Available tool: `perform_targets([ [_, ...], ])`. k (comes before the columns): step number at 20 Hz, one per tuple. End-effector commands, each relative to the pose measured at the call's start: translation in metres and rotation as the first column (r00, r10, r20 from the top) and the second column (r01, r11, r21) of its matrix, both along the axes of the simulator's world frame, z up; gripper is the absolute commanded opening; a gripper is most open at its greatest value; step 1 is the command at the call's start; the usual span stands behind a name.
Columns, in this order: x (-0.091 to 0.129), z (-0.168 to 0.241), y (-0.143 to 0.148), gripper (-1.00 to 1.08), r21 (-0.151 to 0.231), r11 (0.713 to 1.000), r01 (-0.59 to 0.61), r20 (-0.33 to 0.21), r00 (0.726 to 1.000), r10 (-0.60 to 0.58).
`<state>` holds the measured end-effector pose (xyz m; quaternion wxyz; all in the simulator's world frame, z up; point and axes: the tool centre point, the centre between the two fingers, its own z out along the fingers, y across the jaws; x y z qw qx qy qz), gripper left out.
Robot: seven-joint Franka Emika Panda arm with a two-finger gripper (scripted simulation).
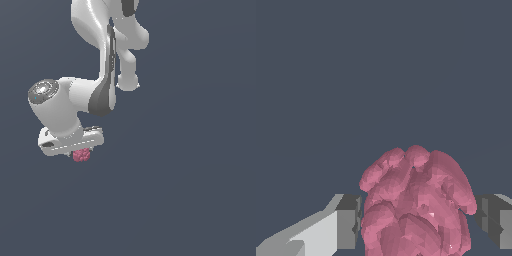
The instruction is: Pick up the object and move it to a goal position.
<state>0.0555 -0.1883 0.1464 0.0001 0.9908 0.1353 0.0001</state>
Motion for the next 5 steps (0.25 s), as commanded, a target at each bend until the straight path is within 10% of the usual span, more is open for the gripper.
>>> perform_targets([
  [1, 0.0032, 0.0020, -0.0020, -1.00, 0.000, 1.000, 0.000, 0.000, 1.000, 0.000],
  [5, 0.0048, 0.0030, -0.0031, -1.00, 0.000, 1.000, 0.000, 0.000, 1.000, 0.000],
])
